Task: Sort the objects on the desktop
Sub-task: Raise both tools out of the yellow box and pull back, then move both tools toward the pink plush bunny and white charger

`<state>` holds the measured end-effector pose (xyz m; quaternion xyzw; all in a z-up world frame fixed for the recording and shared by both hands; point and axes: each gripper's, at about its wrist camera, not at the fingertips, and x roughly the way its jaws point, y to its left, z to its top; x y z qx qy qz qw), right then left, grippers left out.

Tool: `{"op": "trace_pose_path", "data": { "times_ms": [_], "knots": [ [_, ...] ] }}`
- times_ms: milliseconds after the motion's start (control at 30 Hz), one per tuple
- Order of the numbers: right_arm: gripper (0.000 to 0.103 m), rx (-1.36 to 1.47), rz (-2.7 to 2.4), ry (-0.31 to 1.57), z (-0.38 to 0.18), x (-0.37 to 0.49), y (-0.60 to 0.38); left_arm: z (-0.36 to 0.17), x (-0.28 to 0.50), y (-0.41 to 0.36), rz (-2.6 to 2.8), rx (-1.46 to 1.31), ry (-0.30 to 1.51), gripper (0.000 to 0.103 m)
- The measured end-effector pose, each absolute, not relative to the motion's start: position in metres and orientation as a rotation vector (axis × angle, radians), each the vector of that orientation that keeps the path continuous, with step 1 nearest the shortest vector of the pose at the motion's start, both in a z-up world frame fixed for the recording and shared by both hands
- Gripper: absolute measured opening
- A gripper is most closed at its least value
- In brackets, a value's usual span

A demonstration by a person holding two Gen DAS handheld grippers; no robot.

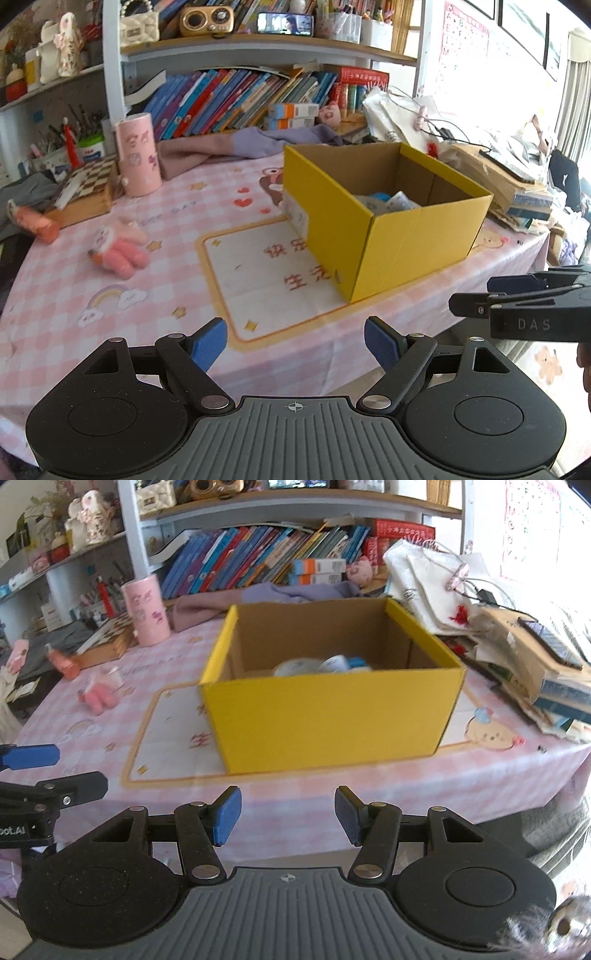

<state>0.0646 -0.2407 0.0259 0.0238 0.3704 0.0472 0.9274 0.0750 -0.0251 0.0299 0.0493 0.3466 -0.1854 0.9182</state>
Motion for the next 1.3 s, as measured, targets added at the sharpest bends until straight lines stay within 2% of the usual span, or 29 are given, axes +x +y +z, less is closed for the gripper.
{"op": "trace_pose_path", "data": {
  "times_ms": [500, 900, 1033, 1300],
  "knots": [
    [0.060, -0.006, 0.228, 0.772, 0.019, 0.041, -0.160, 0.026, 0.044, 0.033, -0.313, 0.123, 0.731, 0.084],
    [0.061, -0.065, 0.356, 0.769, 0.015, 0.039, -0.102, 0.026, 0.030, 0.078, -0.227, 0.111, 0.732, 0.084],
    [0.061, -0.076, 0.378, 0.772, 0.016, 0.040, -0.089, 0.029, 0.029, 0.090, -0.202, 0.100, 0.726, 0.089],
    [0.063, -0.108, 0.408, 0.756, 0.019, 0.044, -0.073, 0.025, 0.034, 0.100, -0.195, 0.074, 0.747, 0.090]
  ]
}}
